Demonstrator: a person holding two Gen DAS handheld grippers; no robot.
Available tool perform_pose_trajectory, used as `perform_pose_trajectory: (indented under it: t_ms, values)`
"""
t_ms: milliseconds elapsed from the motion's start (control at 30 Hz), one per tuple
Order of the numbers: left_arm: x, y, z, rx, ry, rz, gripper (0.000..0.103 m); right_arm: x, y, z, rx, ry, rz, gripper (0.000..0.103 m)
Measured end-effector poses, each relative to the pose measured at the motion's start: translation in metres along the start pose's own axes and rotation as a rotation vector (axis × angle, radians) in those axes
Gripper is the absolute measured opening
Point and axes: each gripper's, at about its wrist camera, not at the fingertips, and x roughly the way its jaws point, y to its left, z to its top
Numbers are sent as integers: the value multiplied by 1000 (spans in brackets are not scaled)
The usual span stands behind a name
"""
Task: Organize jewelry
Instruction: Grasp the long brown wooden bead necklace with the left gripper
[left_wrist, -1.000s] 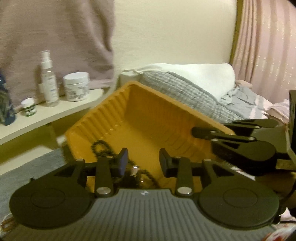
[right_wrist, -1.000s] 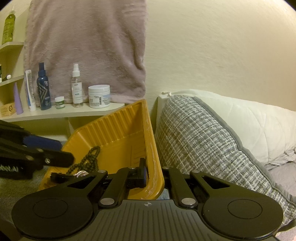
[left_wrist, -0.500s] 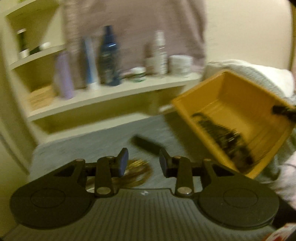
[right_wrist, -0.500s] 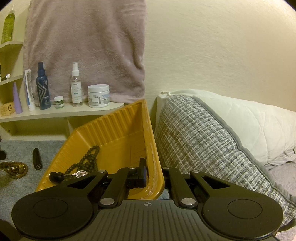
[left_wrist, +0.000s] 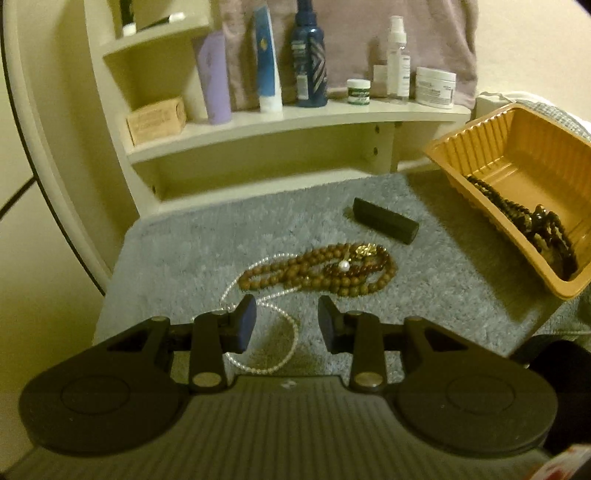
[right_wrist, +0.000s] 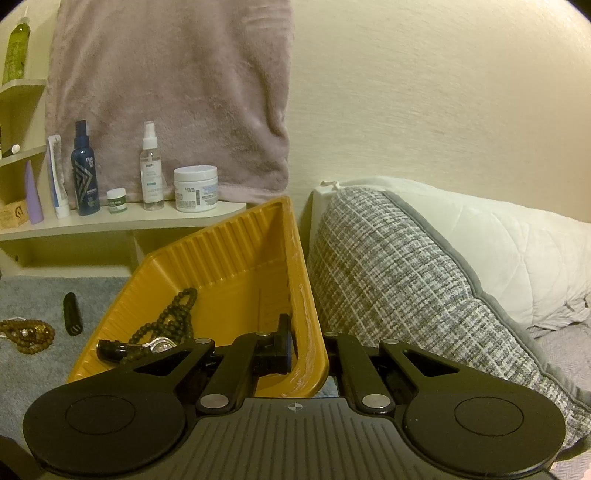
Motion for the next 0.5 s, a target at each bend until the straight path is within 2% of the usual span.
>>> perform_pose_trajectory:
  t_ms: [233, 500]
  values:
    - [13, 2, 0, -50, 6, -18, 33, 1, -1, 0, -2, 3, -3, 5]
    - [31, 4, 19, -127, 6, -29, 28, 2, 1, 0, -10, 4, -7, 5]
